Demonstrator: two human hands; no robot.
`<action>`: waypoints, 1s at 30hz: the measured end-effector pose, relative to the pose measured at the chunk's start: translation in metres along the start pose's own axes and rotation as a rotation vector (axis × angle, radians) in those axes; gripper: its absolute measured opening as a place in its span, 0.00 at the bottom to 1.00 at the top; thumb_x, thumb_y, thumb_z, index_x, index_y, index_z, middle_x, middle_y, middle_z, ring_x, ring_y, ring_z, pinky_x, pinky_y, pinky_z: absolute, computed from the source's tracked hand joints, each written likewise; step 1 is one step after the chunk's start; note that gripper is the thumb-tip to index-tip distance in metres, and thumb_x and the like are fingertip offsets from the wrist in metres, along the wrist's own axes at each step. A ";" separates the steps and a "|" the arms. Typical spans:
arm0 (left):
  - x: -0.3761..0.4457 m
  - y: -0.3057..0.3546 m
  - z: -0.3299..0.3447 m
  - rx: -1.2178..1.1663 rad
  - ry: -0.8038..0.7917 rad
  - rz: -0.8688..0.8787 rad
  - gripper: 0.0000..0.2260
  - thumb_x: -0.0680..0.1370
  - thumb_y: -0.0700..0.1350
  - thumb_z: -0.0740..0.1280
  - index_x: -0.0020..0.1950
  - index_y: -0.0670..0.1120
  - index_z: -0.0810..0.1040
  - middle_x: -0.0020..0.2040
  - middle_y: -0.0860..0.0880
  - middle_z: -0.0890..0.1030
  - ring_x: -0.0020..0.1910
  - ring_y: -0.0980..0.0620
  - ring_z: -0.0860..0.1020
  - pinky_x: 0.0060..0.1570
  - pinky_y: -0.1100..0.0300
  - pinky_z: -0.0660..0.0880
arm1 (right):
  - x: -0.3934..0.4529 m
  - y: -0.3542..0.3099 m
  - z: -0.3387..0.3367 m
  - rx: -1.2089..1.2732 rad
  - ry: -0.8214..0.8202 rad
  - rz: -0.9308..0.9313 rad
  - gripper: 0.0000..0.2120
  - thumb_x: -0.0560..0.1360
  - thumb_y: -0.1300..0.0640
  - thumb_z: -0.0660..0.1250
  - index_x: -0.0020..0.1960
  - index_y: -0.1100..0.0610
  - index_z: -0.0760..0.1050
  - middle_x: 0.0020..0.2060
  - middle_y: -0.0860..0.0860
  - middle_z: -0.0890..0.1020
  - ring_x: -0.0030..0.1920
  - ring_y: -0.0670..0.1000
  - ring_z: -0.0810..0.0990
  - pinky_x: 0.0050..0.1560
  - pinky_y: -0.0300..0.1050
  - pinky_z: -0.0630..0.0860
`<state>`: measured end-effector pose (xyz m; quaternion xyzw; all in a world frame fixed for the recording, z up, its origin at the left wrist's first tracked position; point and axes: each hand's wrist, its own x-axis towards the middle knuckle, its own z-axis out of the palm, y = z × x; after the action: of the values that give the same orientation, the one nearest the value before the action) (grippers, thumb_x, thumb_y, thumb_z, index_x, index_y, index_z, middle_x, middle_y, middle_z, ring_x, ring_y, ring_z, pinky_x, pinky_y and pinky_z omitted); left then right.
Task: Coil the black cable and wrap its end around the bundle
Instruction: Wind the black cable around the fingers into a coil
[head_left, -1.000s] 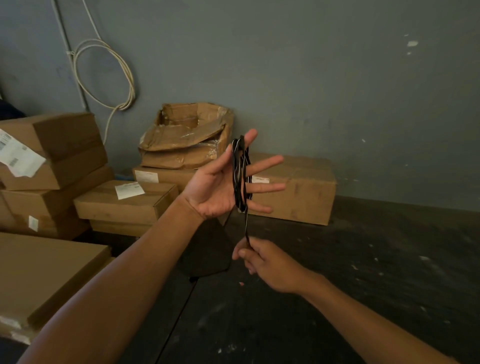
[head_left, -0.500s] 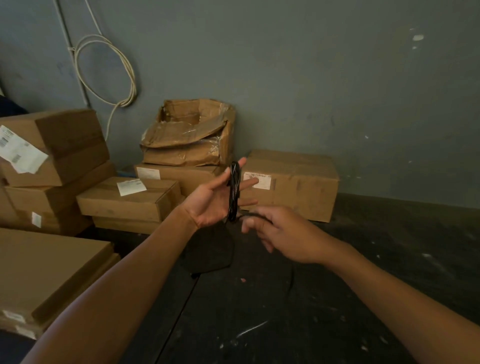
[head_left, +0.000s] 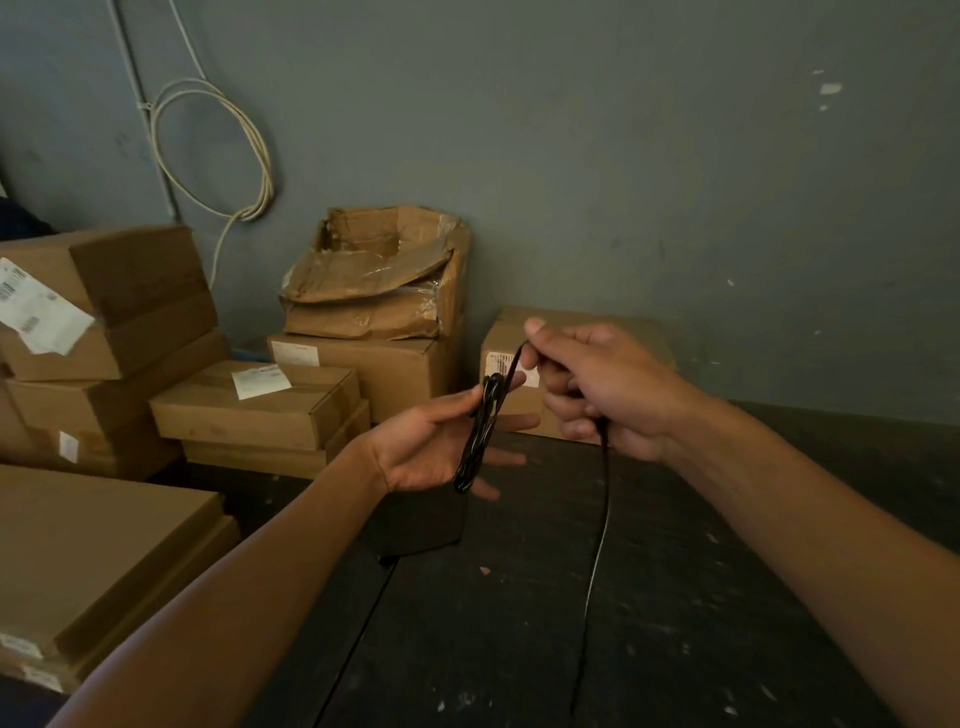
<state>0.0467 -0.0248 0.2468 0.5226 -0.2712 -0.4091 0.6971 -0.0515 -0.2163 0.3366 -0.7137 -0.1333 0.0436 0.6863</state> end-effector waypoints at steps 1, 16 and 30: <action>-0.001 0.000 0.000 0.018 -0.015 -0.011 0.30 0.71 0.57 0.73 0.72 0.60 0.70 0.73 0.46 0.72 0.71 0.36 0.69 0.63 0.29 0.65 | 0.001 -0.003 -0.001 0.018 0.019 -0.001 0.14 0.82 0.50 0.59 0.45 0.59 0.74 0.23 0.46 0.64 0.20 0.44 0.60 0.18 0.36 0.62; -0.005 0.011 0.030 0.049 -0.383 -0.050 0.22 0.80 0.51 0.64 0.75 0.56 0.67 0.79 0.40 0.57 0.76 0.32 0.56 0.67 0.29 0.58 | 0.024 0.002 -0.048 -0.170 0.219 -0.065 0.14 0.82 0.50 0.59 0.45 0.59 0.73 0.24 0.46 0.62 0.21 0.44 0.57 0.19 0.36 0.56; -0.001 0.044 0.054 -0.005 -0.544 0.103 0.20 0.81 0.51 0.61 0.74 0.57 0.68 0.77 0.41 0.62 0.75 0.32 0.58 0.64 0.28 0.55 | 0.014 0.081 -0.029 -0.400 0.011 -0.210 0.09 0.82 0.63 0.57 0.57 0.58 0.74 0.30 0.39 0.78 0.28 0.36 0.76 0.26 0.28 0.70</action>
<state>0.0155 -0.0462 0.3050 0.3775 -0.4736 -0.4990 0.6199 -0.0205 -0.2423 0.2596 -0.8181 -0.2091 -0.0591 0.5325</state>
